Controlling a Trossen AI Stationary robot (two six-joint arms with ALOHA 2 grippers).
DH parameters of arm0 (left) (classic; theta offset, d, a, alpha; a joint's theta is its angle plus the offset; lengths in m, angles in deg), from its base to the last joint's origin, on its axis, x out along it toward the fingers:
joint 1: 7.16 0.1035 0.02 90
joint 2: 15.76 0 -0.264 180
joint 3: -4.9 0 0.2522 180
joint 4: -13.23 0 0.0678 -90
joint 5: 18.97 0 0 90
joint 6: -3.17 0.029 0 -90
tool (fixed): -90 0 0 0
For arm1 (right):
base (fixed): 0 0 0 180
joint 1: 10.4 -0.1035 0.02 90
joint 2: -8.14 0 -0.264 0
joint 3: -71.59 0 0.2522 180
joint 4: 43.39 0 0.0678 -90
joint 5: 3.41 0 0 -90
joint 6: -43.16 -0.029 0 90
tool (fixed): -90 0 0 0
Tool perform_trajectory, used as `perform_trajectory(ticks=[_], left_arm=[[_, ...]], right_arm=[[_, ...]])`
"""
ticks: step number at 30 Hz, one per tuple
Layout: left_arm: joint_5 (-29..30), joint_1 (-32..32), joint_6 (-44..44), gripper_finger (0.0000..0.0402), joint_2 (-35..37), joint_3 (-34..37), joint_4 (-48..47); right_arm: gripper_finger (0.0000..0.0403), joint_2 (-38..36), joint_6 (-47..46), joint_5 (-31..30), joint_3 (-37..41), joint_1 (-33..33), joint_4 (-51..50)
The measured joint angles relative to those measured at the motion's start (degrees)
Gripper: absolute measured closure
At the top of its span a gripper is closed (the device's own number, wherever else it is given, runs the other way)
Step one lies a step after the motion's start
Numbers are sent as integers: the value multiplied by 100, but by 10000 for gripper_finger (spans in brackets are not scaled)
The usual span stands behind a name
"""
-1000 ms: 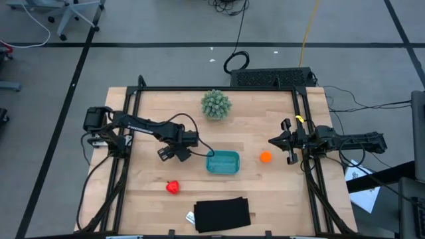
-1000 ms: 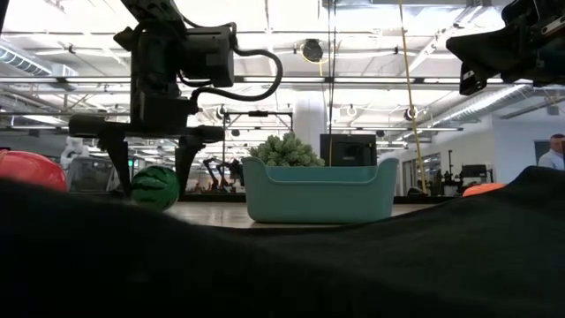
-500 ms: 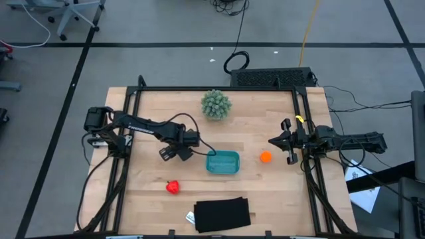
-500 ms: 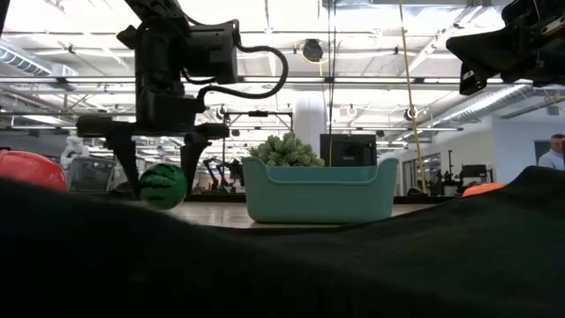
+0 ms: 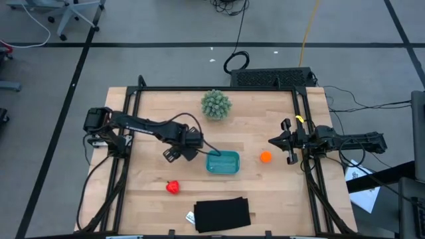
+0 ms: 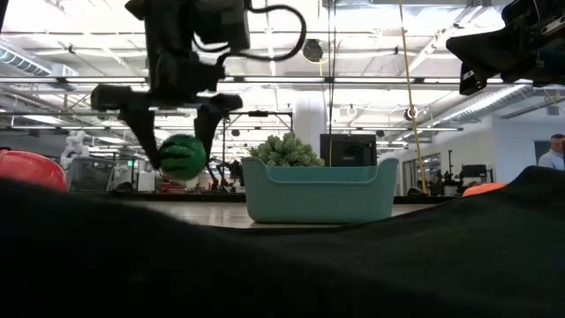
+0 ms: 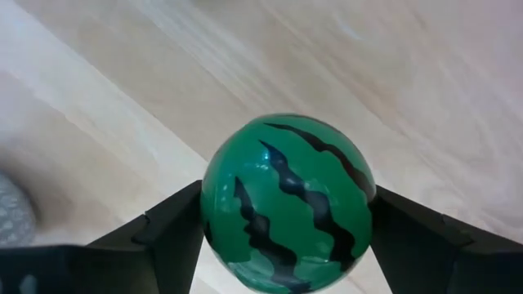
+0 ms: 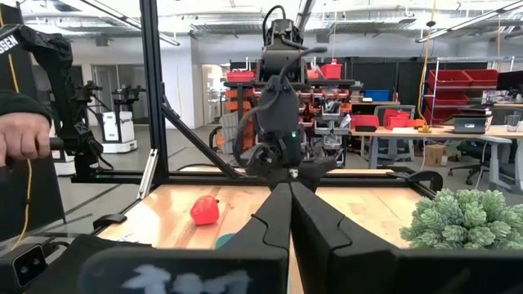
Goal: Pick and placing Produce into tupperware
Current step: Put the watermelon toy into the bin
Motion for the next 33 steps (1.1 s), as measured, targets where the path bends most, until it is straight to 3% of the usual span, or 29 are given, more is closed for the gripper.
perform_trajectory(ticks=[9,16,22,33], left_arm=[[-177,-5,-542,108,7,-638,-548],[-645,-6,-843,108,24,-1144,-761],[-1168,-5,-1519,108,24,-1626,-750],[-1329,-5,-2828,108,24,-1893,-710]], right_arm=[[403,0,0,1,1,0,4],[403,0,-2,1,0,0,2],[403,0,-1,2,0,0,2],[403,0,-2,2,1,0,2]])
